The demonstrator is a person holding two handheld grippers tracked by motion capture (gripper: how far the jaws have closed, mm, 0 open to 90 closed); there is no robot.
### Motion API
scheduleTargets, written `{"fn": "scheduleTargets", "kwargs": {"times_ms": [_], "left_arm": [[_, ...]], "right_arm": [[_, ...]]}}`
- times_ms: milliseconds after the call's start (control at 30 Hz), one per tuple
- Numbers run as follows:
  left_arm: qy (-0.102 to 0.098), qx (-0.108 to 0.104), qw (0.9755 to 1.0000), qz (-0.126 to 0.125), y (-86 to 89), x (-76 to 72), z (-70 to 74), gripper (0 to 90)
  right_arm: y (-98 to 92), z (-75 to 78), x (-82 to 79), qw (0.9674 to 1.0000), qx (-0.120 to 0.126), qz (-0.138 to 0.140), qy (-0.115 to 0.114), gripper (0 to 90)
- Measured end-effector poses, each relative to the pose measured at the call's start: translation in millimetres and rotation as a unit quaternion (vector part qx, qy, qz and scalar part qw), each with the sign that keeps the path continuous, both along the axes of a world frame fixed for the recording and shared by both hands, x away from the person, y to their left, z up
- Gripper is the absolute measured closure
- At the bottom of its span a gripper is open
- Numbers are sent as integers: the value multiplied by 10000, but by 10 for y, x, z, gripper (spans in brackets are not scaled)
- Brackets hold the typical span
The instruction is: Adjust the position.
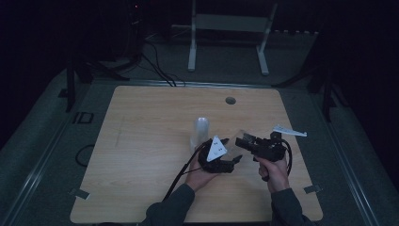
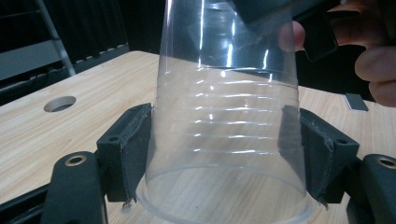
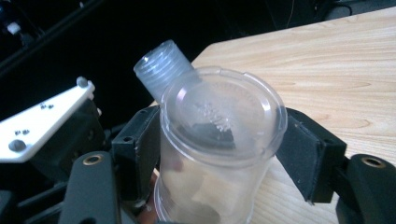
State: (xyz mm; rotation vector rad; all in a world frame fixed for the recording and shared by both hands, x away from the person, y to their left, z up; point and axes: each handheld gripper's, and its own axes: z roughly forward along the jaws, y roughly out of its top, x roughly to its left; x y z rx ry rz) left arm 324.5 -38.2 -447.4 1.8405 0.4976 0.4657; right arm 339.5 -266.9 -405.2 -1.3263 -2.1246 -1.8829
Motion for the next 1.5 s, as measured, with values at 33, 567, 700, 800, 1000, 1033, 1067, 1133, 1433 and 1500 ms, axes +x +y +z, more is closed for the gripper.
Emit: {"fn": "scheduleTargets", "kwargs": {"times_ms": [33, 567, 700, 800, 1000, 1033, 1067, 1133, 1433, 1500], "left_arm": [[-6, 12, 10000, 1, 9, 1, 3, 278], [5, 109, 9999, -64, 140, 6, 59, 294], [16, 103, 9999, -125, 163, 1, 65, 294], [-7, 137, 9997, -183, 173, -13, 73, 294], [-9, 177, 9995, -264, 198, -17, 84, 294], [-6, 178, 9995, -268, 202, -16, 85, 294], [-5, 191, 9994, -274, 210, -14, 87, 294], [-5, 198, 9994, -277, 217, -13, 90, 294], [-26, 259, 9990, -352, 263, 11, 101, 292], [-34, 290, 9989, -376, 272, 16, 100, 292]], "right_arm": [[2, 6, -4, 10000, -53, 40, -14, 325], [-148, 130, -71, 9947, -895, 449, -251, 341], [-164, 160, -80, 9886, -1378, 508, -323, 347], [-160, 191, -81, 9815, -1778, 579, -409, 355], [-124, 235, -87, 9684, -2340, 683, -523, 364], [-109, 251, -87, 9620, -2568, 728, -583, 369], [-109, 251, -87, 9620, -2568, 728, -583, 369], [-100, 260, -87, 9582, -2689, 760, -615, 369], [36, 348, -114, 9169, -3731, 1142, -845, 370], [57, 353, -116, 9125, -3816, 1208, -849, 370]]}}
